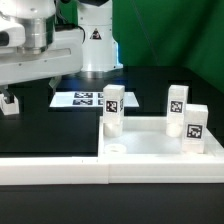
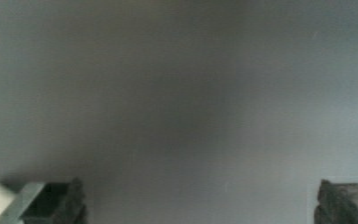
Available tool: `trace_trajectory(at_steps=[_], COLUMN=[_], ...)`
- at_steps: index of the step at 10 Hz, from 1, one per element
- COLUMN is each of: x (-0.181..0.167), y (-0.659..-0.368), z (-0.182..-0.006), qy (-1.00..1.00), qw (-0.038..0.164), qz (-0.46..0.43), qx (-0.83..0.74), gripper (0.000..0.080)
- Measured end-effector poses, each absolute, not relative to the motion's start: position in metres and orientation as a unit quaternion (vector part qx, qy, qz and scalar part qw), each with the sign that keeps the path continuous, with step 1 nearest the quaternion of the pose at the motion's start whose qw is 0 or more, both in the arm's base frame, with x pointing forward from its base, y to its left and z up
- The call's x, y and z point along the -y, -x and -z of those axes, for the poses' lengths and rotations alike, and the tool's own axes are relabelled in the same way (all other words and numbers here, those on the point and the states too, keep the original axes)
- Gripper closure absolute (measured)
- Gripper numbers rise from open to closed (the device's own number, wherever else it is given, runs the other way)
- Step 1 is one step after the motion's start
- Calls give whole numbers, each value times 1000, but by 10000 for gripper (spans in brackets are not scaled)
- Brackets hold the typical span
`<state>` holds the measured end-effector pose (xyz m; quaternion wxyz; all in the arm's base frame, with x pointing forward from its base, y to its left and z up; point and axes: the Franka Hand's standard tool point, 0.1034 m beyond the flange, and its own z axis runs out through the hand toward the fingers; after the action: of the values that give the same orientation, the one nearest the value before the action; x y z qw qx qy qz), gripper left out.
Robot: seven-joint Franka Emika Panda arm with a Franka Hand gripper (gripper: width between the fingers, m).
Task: Assemble square table
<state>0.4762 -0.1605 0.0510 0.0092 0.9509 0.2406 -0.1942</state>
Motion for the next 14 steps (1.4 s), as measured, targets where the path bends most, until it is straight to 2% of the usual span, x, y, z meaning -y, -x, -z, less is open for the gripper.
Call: trace_trajectory(at_steps=[1, 3, 6, 9, 12, 14], x=[169, 182, 181, 182, 213, 212], y=[-478, -459, -456, -455, -424, -424], z=[-51, -55, -50, -47, -38, -38], qy=[-943, -924, -908, -905, -913, -912], qw=[22, 35, 39, 38, 59, 58], qz=[216, 277, 332, 341, 376, 377], qx=[-253, -261, -254, -253, -146, -151], gripper=[150, 150, 150, 150, 150, 150])
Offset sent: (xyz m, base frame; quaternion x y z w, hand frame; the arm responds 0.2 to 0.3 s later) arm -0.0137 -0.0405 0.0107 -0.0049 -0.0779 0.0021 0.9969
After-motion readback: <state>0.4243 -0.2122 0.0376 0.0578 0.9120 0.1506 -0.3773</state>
